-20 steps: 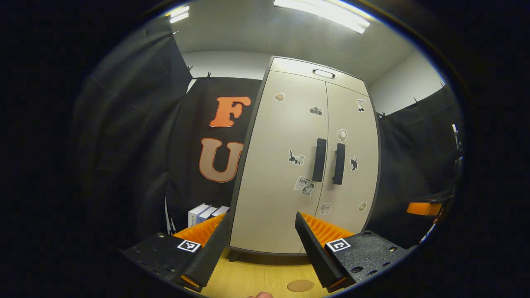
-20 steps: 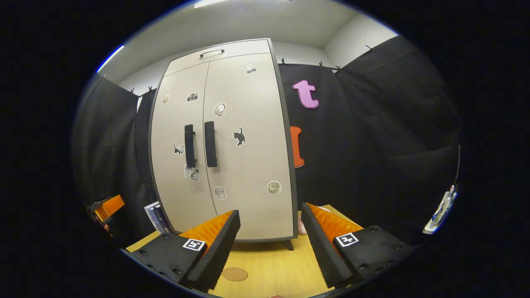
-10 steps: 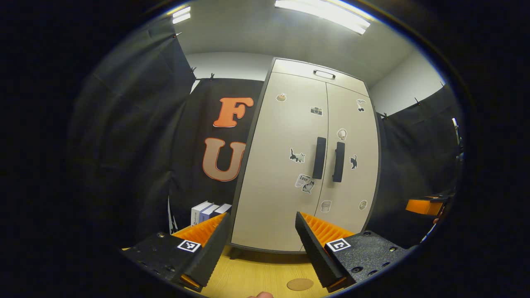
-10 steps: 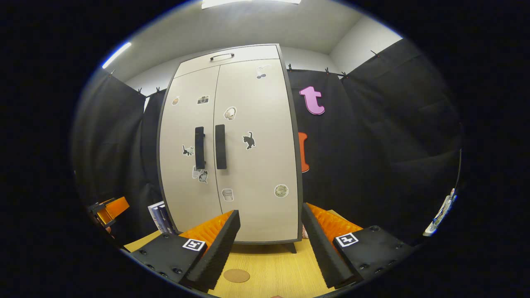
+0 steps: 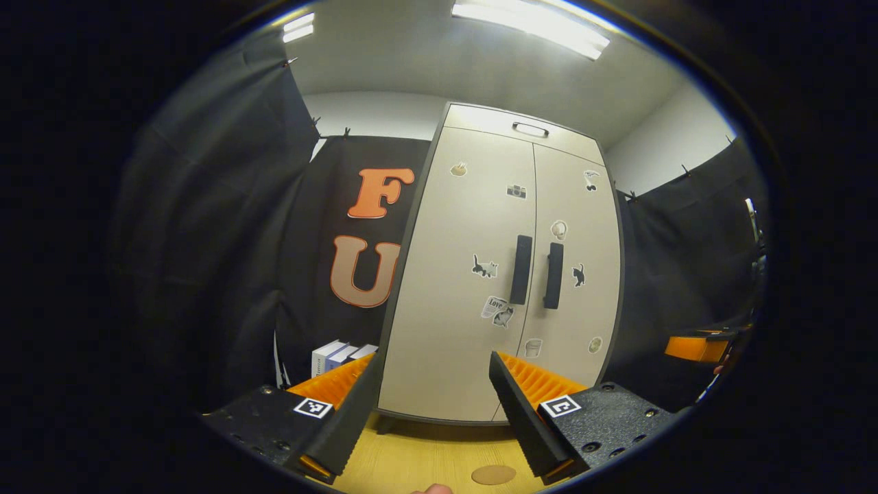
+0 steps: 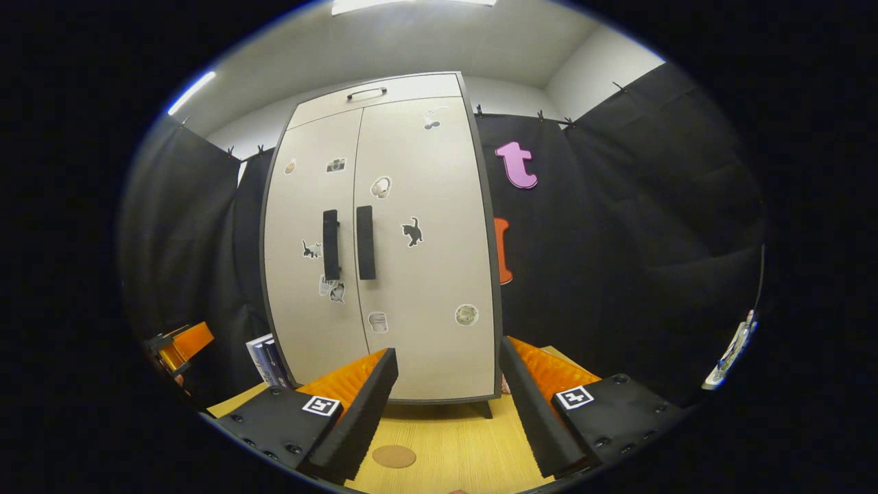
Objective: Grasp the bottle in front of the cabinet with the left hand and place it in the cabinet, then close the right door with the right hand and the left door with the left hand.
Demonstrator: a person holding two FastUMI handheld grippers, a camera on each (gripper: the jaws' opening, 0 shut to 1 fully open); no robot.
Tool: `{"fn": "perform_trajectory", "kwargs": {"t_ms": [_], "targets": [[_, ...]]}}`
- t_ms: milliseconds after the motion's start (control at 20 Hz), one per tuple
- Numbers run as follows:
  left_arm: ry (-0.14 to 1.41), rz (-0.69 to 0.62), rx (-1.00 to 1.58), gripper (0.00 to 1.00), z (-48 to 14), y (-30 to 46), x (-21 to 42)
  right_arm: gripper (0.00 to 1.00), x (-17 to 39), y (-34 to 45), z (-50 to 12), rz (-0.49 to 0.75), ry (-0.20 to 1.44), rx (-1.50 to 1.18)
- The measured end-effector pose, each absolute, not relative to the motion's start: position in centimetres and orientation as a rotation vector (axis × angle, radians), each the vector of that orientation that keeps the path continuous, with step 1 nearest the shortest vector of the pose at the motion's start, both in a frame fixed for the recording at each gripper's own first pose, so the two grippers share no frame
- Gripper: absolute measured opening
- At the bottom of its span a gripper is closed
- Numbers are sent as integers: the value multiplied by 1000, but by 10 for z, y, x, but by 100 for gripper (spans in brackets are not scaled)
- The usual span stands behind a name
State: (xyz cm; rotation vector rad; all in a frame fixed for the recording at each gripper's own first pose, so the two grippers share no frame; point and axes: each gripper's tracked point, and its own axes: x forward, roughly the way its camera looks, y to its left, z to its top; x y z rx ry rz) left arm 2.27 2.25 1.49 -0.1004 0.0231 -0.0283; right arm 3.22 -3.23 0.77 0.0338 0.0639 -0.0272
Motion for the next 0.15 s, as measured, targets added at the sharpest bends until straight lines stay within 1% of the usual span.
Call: {"fn": "perform_trajectory", "kwargs": {"t_ms": [150], "targets": [[31, -30, -108, 95, 12, 22, 22, 98, 32, -31, 6, -24, 68, 34]]}}
